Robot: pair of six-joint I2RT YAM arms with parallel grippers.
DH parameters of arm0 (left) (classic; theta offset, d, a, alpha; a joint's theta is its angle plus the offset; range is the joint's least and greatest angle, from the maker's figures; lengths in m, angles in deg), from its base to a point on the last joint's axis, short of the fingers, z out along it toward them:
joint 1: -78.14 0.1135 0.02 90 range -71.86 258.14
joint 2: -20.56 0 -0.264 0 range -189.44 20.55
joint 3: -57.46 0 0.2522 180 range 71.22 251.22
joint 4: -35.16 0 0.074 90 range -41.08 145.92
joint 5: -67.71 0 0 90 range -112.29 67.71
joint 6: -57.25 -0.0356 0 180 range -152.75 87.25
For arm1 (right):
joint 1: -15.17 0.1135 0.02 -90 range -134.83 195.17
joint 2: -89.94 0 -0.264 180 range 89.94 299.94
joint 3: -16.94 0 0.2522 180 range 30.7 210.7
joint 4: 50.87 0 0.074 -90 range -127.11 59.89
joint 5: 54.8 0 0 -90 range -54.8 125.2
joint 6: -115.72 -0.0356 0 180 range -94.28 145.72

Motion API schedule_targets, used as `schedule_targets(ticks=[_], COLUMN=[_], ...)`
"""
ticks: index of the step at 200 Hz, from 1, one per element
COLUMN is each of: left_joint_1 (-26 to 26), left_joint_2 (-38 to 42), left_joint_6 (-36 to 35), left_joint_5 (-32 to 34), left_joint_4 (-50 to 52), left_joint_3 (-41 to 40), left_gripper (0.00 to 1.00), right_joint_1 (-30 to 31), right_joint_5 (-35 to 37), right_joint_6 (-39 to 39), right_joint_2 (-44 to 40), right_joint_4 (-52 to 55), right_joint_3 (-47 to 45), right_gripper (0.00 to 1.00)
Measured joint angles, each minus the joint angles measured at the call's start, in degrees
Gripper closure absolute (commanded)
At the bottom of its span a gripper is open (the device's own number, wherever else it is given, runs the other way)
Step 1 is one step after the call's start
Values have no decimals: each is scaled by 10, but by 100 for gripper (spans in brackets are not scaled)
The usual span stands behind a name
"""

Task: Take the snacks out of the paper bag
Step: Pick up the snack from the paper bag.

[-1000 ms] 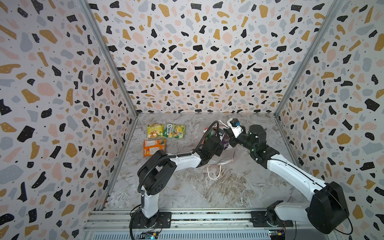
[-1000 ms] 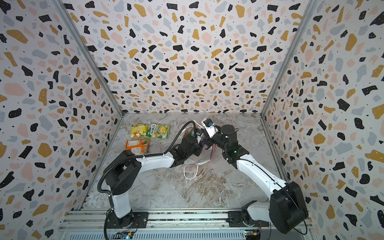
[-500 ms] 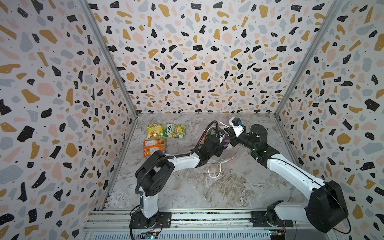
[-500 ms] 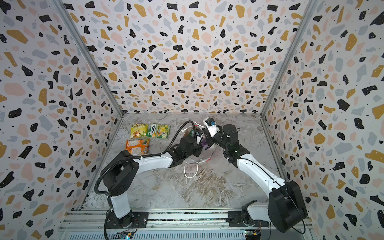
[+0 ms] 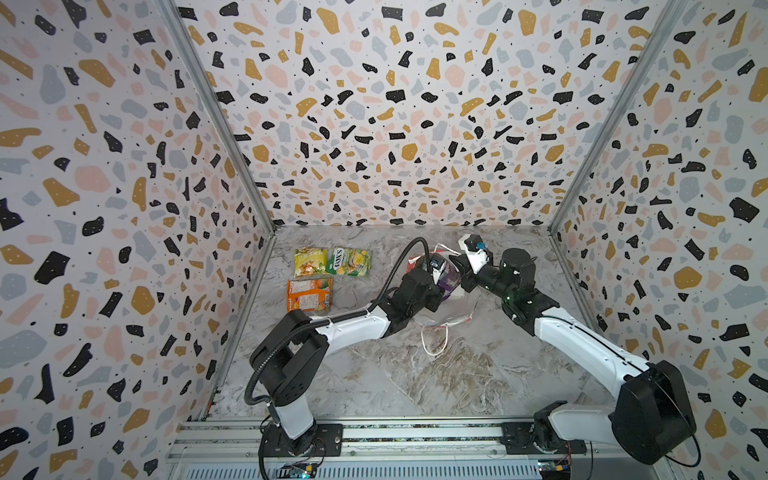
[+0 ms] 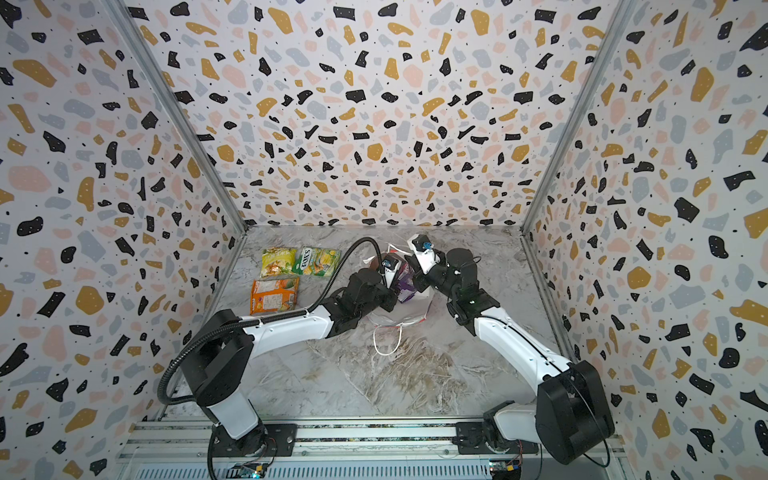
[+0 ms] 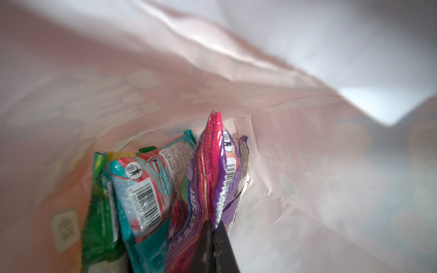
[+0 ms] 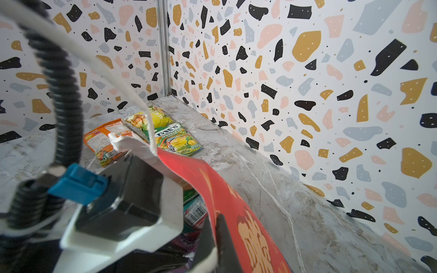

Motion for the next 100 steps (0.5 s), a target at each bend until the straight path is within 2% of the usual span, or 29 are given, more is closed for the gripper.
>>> schedule_targets(ticks=[100], left_joint_1=[0], left_joint_2=[21], left_joint_6=[0], left_joint_5=[-15], left_joint_4=[12], left_joint_3=[-1], left_gripper=[100], right_joint_1=[-2], right_joint_5=[0], right_joint_6=[-2], right_joint_2=[7], right_joint_4=[-9], right_joint_3=[0], right_gripper=[100])
